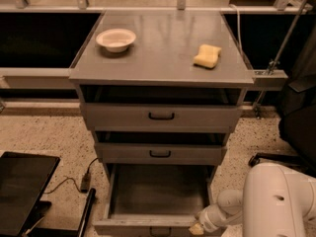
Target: Close bottom drawer
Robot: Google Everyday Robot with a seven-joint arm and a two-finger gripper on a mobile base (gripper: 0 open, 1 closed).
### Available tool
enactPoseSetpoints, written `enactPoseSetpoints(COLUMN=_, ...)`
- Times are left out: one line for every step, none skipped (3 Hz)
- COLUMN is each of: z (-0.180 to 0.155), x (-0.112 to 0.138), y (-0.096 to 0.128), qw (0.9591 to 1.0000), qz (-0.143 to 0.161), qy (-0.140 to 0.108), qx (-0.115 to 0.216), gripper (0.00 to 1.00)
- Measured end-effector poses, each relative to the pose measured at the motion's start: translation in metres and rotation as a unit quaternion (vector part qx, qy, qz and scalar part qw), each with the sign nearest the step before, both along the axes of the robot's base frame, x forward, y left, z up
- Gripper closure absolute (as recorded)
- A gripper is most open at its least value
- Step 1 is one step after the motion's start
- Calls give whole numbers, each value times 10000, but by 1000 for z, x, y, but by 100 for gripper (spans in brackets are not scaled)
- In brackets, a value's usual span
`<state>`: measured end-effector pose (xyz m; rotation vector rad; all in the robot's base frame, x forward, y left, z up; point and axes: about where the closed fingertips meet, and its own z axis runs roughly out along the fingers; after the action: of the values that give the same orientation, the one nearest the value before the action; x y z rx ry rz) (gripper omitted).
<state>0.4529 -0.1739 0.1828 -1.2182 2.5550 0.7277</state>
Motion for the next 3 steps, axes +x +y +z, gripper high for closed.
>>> enactPoseSetpoints(z=0, x=-8, y=7, qw=9999, qz=46, qy=-41, qx=-91, gripper=100)
enactPoseSetpoints(z=-2, x=3, y=7, qw=9998, qz=-103, qy=-93, qx=-113, gripper=100)
enactPoseSetpoints(z=-2, x=3, y=7, qw=9998, qz=-103, qy=-93, qx=-113, gripper=100)
